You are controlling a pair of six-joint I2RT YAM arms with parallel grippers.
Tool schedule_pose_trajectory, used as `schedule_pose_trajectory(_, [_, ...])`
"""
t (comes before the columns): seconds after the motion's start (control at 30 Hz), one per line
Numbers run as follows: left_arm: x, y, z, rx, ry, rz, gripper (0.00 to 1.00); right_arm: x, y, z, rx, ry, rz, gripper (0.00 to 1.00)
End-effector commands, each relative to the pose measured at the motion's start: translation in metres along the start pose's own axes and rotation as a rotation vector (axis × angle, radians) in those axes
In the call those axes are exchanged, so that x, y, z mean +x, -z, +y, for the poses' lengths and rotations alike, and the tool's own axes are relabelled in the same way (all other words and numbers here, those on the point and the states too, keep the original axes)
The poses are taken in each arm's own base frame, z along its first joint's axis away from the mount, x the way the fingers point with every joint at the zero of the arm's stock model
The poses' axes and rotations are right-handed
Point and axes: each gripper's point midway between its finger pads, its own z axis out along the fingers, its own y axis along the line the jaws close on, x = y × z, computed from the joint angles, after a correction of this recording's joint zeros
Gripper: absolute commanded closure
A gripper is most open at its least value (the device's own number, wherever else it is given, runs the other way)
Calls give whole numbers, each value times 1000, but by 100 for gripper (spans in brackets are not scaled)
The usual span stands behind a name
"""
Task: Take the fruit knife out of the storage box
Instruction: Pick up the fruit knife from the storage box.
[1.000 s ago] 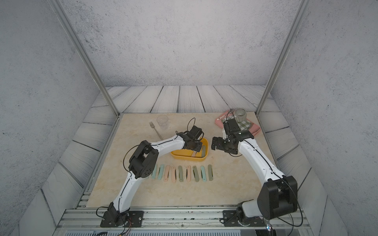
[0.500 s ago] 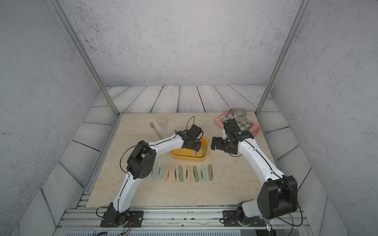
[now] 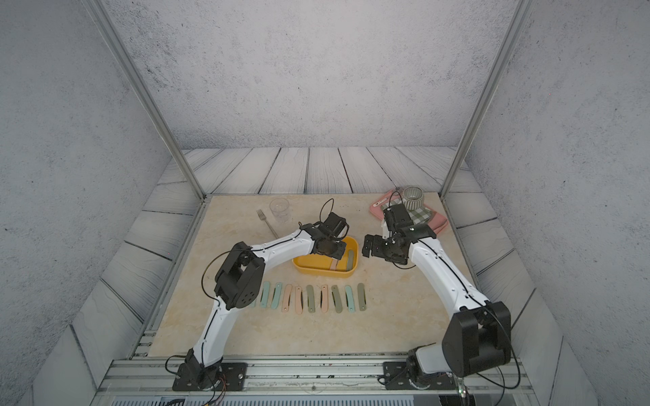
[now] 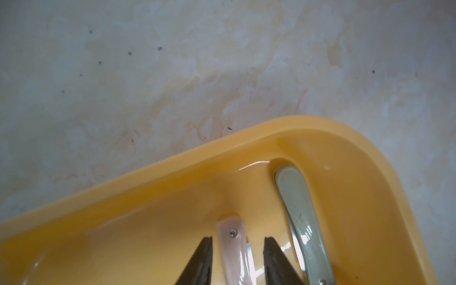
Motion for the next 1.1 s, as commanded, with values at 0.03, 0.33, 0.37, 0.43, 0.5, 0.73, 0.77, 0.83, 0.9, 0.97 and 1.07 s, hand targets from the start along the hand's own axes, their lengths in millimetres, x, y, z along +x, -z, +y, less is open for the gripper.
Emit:
schedule_pose_trajectory(0.03, [18,-19,8,-30,-10,73,58,3,-3,-2,3,-4,15,1])
schedule_pose_trajectory(0.33, [47,-40,13,-40,-24,180,62,3,-4,-3,9,3,19,1])
schedule_pose_trajectory(0.37, [50,-40,14,-45,-26,193,66,3,-4,-2,7,4,18,1])
schedule_pose_trajectory(0.43, [54,-40,16,-54,-31,211,73,2,-4,-2,8,4,17,1])
schedule_pose_trajectory(0.5, [57,-39,18,-63,-33,220,79,1,-4,-2,6,5,18,1])
schedule_pose_trajectory(0.73, [44,-28,16,-61,-36,178,82,1,-5,0,0,5,22,1])
schedule_pose_trajectory(0.77, [40,-26,15,-59,-36,167,82,1,-5,0,-1,7,22,1])
schedule_pose_trajectory(0.83, [31,-20,14,-58,-36,142,82,0,-5,0,1,6,19,1])
schedule_pose_trajectory(0.9, [22,-14,12,-54,-39,116,82,0,-5,0,0,6,21,1])
schedule_pose_trajectory(0.97, [13,-7,10,-48,-42,90,82,0,-5,0,-1,8,20,1])
schedule_pose_trajectory(1.07, [-1,3,7,-38,-46,43,81,0,-5,1,-4,5,20,1])
